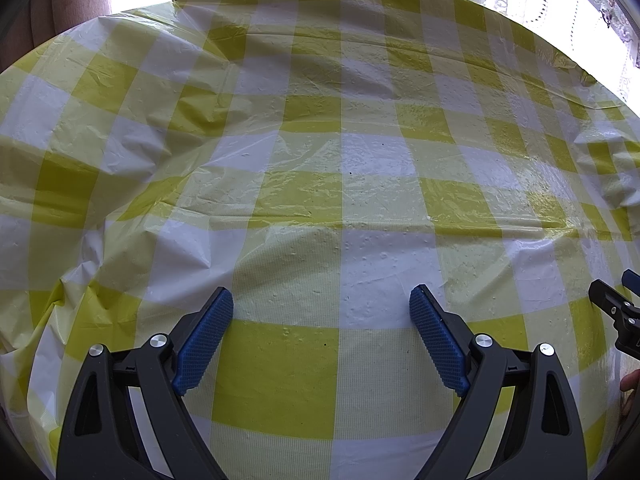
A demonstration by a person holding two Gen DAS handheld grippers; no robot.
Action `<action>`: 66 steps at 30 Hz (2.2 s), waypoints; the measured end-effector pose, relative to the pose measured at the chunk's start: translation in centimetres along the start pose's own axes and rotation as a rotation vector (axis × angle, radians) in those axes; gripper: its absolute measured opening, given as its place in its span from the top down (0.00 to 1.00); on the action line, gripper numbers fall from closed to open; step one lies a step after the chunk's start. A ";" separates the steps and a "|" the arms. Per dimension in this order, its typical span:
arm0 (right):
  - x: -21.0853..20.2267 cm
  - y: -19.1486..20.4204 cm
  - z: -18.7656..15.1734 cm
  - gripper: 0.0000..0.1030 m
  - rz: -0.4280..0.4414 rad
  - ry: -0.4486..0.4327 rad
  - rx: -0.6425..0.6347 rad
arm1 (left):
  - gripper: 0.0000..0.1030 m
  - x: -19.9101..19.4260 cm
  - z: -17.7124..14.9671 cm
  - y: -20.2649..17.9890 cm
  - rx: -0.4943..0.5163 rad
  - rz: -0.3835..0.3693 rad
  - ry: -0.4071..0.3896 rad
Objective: Organize fruits
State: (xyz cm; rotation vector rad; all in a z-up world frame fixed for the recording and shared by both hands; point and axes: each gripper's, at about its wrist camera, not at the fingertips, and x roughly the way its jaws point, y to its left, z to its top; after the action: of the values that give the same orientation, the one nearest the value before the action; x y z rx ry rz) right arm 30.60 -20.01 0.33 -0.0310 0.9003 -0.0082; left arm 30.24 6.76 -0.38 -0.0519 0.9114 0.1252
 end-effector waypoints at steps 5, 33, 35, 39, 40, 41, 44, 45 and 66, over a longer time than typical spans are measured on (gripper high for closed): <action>-0.1 -0.1 0.0 0.01 -0.001 0.007 0.003 | 0.16 -0.2 0.0 0.0 0.000 -0.015 0.001; -20.4 5.7 -26.5 0.01 0.127 -0.065 -0.041 | 0.16 -21.2 -25.8 0.3 -0.068 -0.029 -0.032; -20.3 6.2 -26.6 0.01 0.099 -0.075 -0.060 | 0.16 -21.8 -26.5 0.1 -0.044 -0.036 -0.055; -20.3 6.0 -26.5 0.01 0.116 -0.081 -0.056 | 0.16 -22.4 -27.4 0.2 -0.013 -0.049 -0.065; -20.3 5.9 -26.5 0.01 0.120 -0.085 -0.053 | 0.16 -22.4 -27.6 0.3 -0.014 -0.054 -0.072; -20.3 5.9 -26.5 0.01 0.127 -0.087 -0.050 | 0.16 -22.4 -27.7 0.3 -0.011 -0.055 -0.078; -20.3 5.9 -26.4 0.01 0.136 -0.085 -0.047 | 0.15 -22.2 -28.0 0.2 -0.005 -0.041 -0.089; -20.3 6.0 -26.4 0.01 0.131 -0.084 -0.049 | 0.15 -22.1 -27.9 0.2 -0.004 -0.041 -0.089; -20.2 6.3 -26.6 0.01 0.138 -0.097 -0.055 | 0.15 -21.5 -27.6 0.2 -0.004 -0.073 -0.095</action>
State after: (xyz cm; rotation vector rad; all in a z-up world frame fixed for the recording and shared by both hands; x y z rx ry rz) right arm -2.82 -13.96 -0.50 -0.0205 0.8036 0.1452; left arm -4.46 2.39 -0.29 -0.0818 0.8131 0.0612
